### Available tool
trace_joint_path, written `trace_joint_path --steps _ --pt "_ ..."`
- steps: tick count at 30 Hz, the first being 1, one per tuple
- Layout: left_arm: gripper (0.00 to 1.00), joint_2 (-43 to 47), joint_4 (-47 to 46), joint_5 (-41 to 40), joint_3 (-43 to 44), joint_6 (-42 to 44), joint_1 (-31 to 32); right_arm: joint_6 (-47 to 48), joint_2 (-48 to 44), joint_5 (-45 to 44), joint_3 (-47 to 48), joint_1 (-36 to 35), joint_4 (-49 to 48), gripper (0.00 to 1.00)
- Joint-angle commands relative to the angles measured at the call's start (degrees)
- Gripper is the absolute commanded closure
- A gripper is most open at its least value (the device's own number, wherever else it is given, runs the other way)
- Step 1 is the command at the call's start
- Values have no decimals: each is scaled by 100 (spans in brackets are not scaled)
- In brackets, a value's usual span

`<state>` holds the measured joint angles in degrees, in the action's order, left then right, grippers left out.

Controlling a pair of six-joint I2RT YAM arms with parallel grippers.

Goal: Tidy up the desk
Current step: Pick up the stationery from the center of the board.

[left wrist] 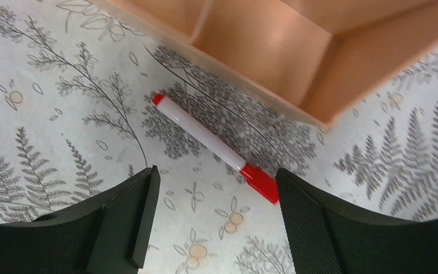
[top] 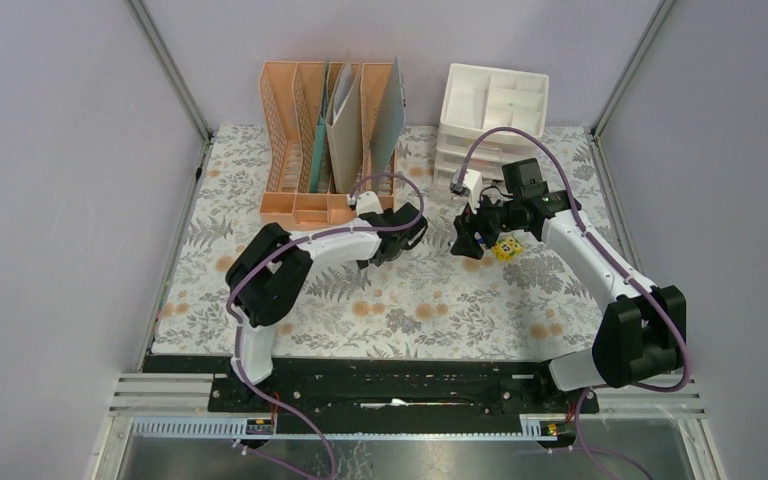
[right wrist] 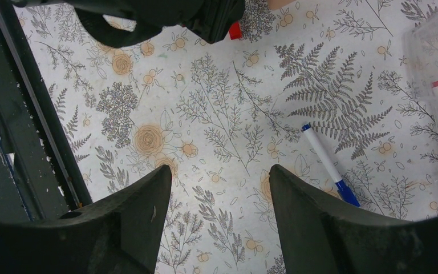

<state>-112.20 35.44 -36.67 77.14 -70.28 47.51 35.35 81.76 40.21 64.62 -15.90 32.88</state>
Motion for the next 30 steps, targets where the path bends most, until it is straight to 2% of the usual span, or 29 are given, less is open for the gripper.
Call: trace_joint_path --steps 1,6,11,15,20,27,28,30 --pt "22 -149 10 -330 248 -83 -102 -72 29 170 -2 43 -27 29" --pt "27 -377 14 -307 345 -50 -110 -72 24 163 -3 48 -27 29" --pt "27 -486 11 -268 327 -48 -132 -81 30 172 -2 52 -28 29" --pt "35 -496 16 -204 276 -34 -137 -87 20 181 2 54 -28 29" --pt "53 -334 20 -69 4 -68 -136 -99 18 207 0 57 -28 29" --pt "96 83 11 107 -632 -91 -103 -97 42 244 -5 53 -27 29" --pt "100 145 7 127 -734 -91 -90 -101 42 247 -2 52 -27 29" --pt "100 297 2 178 -943 -76 -68 -103 48 297 -15 52 -27 29"
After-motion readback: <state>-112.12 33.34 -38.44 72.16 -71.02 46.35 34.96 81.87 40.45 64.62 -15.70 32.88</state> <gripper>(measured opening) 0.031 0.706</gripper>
